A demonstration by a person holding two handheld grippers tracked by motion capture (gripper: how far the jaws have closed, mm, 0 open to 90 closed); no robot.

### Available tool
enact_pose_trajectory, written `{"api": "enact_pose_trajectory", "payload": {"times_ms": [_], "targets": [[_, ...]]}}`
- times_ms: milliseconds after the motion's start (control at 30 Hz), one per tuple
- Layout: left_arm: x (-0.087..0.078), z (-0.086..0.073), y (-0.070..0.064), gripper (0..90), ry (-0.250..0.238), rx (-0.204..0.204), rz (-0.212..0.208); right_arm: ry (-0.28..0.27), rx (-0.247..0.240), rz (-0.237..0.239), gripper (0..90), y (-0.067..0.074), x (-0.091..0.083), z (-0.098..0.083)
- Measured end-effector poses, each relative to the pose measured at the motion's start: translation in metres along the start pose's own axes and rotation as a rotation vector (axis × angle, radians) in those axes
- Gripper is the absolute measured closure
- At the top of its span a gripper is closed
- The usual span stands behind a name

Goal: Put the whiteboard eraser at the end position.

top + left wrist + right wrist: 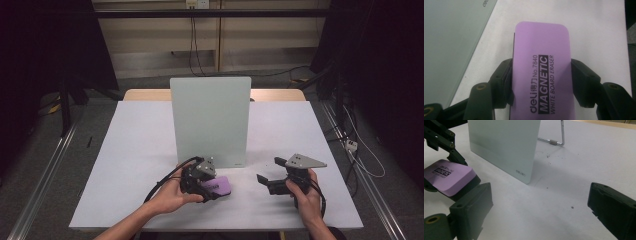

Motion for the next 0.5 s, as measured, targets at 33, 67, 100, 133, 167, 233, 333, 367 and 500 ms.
{"api": "enact_pose_trajectory", "payload": {"times_ms": [33, 67, 100, 133, 167, 233, 333, 367, 500], "targets": [[0.0011, -0.0006, 0.0000, 40.3, 0.006, 0.003, 0.006, -0.001, -0.001, 0.000, 5.8, 0.0001, 0.0002, 0.0001], [0.0036, -0.0014, -0.0002, 40.3, -0.005, -0.002, -0.005, 0.000, -0.004, 0.000, 5.8, -0.0001, 0.0002, 0.0000], [0.0053, -0.0024, 0.0003, 40.2, -0.003, 0.002, -0.003, 0.002, -0.004, 0.001, 5.8, -0.0001, 0.0002, -0.0001], [0.0061, -0.0033, 0.0005, 39.9, -0.001, -0.004, -0.004, 0.002, -0.004, 0.001, 5.8, -0.0001, 0.0003, -0.0002], [0.0068, -0.0040, 0.0008, 39.7, -0.004, -0.006, -0.004, 0.002, -0.004, 0.001, 5.8, -0.0002, 0.0003, -0.0001], [0.0073, -0.0044, 0.0010, 39.6, -0.013, -0.013, -0.007, 0.003, -0.005, 0.002, 5.8, 0.0000, 0.0004, -0.0003], [0.0074, -0.0052, 0.0013, 38.6, -0.009, -0.012, 0.006, 0.002, -0.005, 0.002, 5.8, 0.0001, 0.0004, -0.0002], [0.0078, -0.0058, 0.0015, 37.5, -0.004, -0.012, 0.014, 0.002, -0.006, 0.003, 5.8, 0.0002, 0.0004, -0.0002], [0.0089, -0.0063, 0.0016, 27.1, -0.035, -0.024, 0.025, 0.003, -0.006, 0.004, 5.8, 0.0006, 0.0001, -0.0001]]}}
Point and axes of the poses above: each handheld gripper's, and its own axes: x roughly forward along the jaws, z roughly out of its top, y roughly to its left, the point moved 5 cm from there along x, roughly forward along the jaws, and after that the axes turned 10 degrees about -y, right-handed, at the moved point
